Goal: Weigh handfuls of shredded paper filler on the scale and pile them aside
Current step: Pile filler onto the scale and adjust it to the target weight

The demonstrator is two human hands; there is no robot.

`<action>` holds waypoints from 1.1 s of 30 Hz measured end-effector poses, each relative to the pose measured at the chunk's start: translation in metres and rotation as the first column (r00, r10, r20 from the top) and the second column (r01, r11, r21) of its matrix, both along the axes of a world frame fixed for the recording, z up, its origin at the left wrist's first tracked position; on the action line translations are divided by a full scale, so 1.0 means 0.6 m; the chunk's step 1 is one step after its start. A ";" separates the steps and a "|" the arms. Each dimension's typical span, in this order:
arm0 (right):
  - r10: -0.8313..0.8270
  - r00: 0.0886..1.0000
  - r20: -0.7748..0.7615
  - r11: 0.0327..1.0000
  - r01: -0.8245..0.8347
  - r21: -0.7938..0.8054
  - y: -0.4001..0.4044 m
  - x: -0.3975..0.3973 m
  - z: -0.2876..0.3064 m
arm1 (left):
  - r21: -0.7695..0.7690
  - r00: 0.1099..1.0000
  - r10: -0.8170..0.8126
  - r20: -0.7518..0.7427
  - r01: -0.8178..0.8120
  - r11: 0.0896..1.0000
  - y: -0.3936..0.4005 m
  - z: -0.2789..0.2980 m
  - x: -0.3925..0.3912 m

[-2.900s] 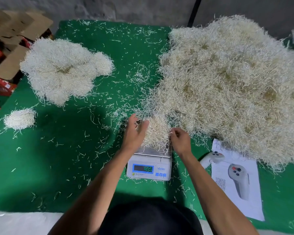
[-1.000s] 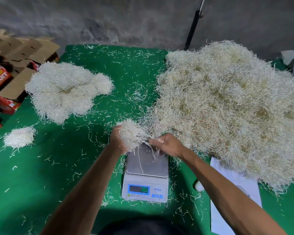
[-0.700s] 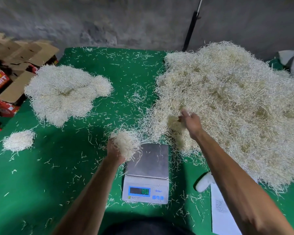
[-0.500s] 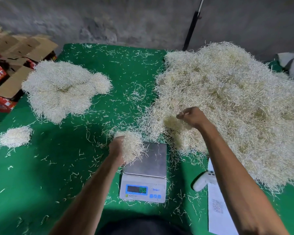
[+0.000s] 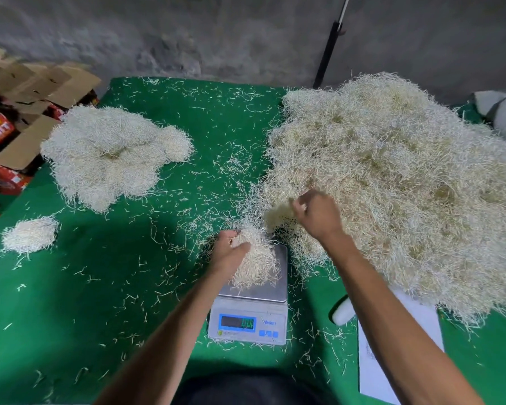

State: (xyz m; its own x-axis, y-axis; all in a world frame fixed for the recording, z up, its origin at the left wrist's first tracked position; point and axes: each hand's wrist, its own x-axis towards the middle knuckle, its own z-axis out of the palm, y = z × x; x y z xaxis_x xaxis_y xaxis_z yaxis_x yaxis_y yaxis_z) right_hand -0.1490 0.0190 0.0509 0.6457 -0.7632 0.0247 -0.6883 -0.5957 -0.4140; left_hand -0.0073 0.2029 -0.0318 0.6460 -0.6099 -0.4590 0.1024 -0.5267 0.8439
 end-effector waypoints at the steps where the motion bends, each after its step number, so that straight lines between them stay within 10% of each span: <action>1: 0.086 0.995 0.046 0.976 -0.094 0.195 0.024 0.001 -0.015 | -0.017 1.000 0.023 0.014 -0.023 1.000 0.004 -0.009 -0.002; 4: 0.253 0.966 0.051 0.738 -0.227 0.636 0.097 0.004 -0.066 | -0.055 0.997 0.064 -0.051 -0.067 0.996 0.011 -0.010 -0.008; 11: -0.103 0.972 0.212 0.700 -0.081 0.710 0.104 -0.020 -0.119 | -0.124 1.000 0.025 0.001 -0.025 0.992 0.049 -0.008 0.023; 19: -0.013 0.984 0.178 0.831 -0.088 0.549 0.109 -0.058 -0.137 | -0.092 0.997 -0.027 0.077 0.034 0.995 0.070 -0.032 0.029; 25: -0.480 0.778 0.405 0.745 0.118 0.657 0.168 -0.109 -0.192 | -0.103 0.977 0.014 0.213 0.008 0.995 0.132 -0.067 0.056; 30: -0.185 0.983 0.021 0.942 0.171 0.289 0.235 -0.173 -0.295 | 0.476 0.744 -0.395 0.538 0.119 0.871 0.231 -0.162 0.021; 33: -0.142 0.990 -0.016 0.969 0.143 0.199 0.263 -0.184 -0.317 | 0.467 0.709 -0.400 0.580 0.113 0.877 0.268 -0.187 -0.025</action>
State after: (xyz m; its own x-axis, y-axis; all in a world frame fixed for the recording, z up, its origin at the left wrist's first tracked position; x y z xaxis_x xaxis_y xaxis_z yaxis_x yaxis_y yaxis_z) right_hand -0.2593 0.1770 -0.1395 0.5299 -0.8367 -0.1383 -0.7608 -0.3969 -0.5135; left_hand -0.0221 0.3636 -0.1441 0.7089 -0.6712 -0.2167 -0.5738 -0.7275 0.3762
